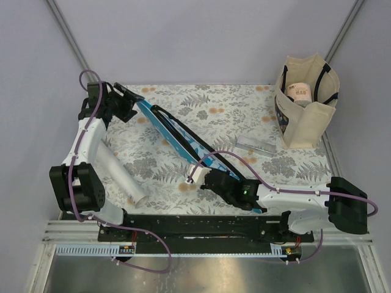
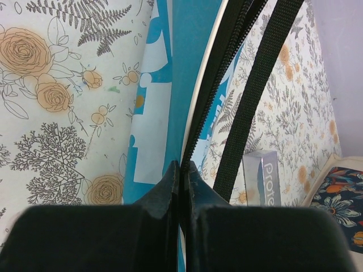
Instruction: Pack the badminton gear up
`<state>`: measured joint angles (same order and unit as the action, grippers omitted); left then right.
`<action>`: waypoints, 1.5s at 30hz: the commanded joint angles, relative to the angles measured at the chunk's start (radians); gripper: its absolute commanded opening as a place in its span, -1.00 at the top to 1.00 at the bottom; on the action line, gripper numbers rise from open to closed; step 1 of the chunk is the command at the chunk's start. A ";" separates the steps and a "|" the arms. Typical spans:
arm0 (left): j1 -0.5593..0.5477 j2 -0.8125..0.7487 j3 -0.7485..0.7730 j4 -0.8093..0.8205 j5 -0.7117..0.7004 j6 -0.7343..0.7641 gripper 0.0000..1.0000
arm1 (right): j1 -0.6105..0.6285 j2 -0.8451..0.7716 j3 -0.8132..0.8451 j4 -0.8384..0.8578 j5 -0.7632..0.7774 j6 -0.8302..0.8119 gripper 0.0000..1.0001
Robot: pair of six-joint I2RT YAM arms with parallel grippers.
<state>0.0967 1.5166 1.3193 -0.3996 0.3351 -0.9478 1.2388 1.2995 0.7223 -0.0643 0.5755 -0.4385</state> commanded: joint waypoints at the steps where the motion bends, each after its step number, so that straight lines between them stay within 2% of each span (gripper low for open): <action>1: 0.001 0.034 0.051 0.050 0.123 -0.026 -0.43 | 0.014 -0.043 -0.023 0.104 -0.034 -0.031 1.00; 6: 0.006 0.021 0.005 0.038 0.134 -0.054 -0.28 | 0.014 -0.058 -0.052 0.150 -0.034 -0.077 1.00; 9: 0.006 0.031 -0.006 0.059 0.159 -0.081 -0.16 | 0.014 -0.074 -0.058 0.158 -0.043 -0.074 0.85; 13: 0.008 0.050 -0.006 0.056 0.177 -0.108 -0.07 | 0.016 -0.078 -0.057 0.161 -0.065 -0.091 0.80; 17: 0.008 0.051 -0.008 0.047 0.188 -0.129 0.15 | 0.014 -0.068 -0.057 0.172 -0.066 -0.089 0.78; 21: 0.006 0.014 -0.038 0.048 0.153 -0.178 0.66 | 0.013 -0.075 -0.055 0.166 -0.074 -0.043 0.71; 24: 0.006 -0.019 -0.071 0.059 0.119 -0.233 0.99 | 0.013 -0.086 -0.040 0.158 -0.086 0.018 0.55; 27: 0.008 -0.053 -0.098 0.053 0.079 -0.287 1.00 | 0.002 -0.077 -0.009 0.168 -0.101 0.156 0.29; 31: 0.006 -0.120 -0.156 0.056 0.018 -0.367 1.00 | 0.004 -0.028 0.066 0.248 -0.112 0.470 -0.11; 35: 0.003 -0.157 -0.198 0.077 0.013 -0.396 1.00 | -0.005 0.016 0.159 0.336 -0.126 0.670 -0.17; 40: 0.003 -0.187 -0.290 0.151 0.054 -0.462 1.00 | -0.025 0.184 0.402 0.238 -0.037 0.734 -0.17; 45: 0.003 -0.219 -0.347 0.200 0.107 -0.519 1.00 | -0.113 0.288 0.483 0.296 -0.140 0.877 -0.15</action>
<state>0.1028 1.3426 1.0008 -0.2710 0.3794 -1.3415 1.1946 1.5238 1.1534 0.1783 0.4686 0.2749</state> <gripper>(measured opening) 0.050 0.580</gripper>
